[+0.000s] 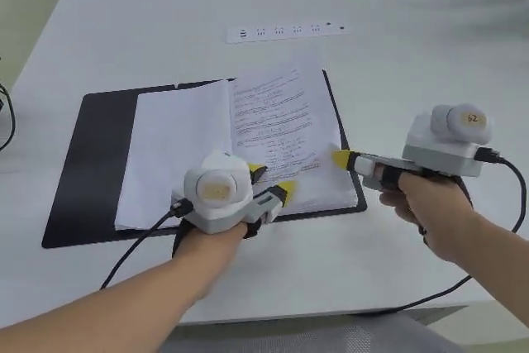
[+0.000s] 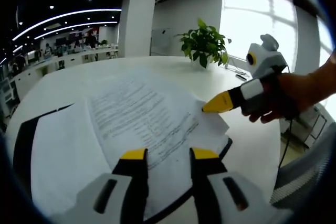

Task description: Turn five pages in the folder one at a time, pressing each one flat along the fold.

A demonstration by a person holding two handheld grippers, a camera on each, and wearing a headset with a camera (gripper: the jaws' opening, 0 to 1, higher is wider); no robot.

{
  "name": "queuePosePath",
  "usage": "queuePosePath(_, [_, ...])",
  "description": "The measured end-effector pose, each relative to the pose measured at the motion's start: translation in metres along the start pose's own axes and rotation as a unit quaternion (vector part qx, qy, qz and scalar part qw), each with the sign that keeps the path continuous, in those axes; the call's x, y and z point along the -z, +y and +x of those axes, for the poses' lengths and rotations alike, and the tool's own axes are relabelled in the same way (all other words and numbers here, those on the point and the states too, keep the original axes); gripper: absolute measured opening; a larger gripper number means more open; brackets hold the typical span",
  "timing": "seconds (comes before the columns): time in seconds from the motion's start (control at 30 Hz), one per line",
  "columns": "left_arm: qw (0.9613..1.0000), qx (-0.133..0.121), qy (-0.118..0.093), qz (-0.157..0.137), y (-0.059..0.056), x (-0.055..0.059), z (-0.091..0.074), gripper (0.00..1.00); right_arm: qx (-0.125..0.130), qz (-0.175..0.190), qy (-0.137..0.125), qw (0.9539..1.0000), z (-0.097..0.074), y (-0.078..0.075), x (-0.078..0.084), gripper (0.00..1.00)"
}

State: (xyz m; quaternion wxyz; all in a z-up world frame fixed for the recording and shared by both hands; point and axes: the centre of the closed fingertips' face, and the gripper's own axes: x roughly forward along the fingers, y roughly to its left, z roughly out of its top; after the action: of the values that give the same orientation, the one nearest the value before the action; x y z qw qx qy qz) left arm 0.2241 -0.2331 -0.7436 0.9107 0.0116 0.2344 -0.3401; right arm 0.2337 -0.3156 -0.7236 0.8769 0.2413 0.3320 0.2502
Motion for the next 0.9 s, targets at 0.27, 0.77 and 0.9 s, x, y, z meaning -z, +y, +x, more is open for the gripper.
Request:
queuePosePath(0.27, [0.9991,-0.008,-0.038,-0.014,0.011,-0.026,-0.034,0.32,-0.022,0.020,-0.011,0.9995,-0.006,0.028,-0.014,0.00])
queuePosePath(0.77, [0.9949,-0.052,-0.079,-0.035,0.057,-0.037,-0.106,0.32,-0.006,-0.026,-0.017,0.9995,0.003,0.095,-0.033,0.00])
queuePosePath(0.9, [0.9933,-0.070,-0.081,-0.042,0.073,-0.031,-0.124,0.32,0.010,-0.042,-0.001,0.9991,0.011,0.112,-0.033,0.00])
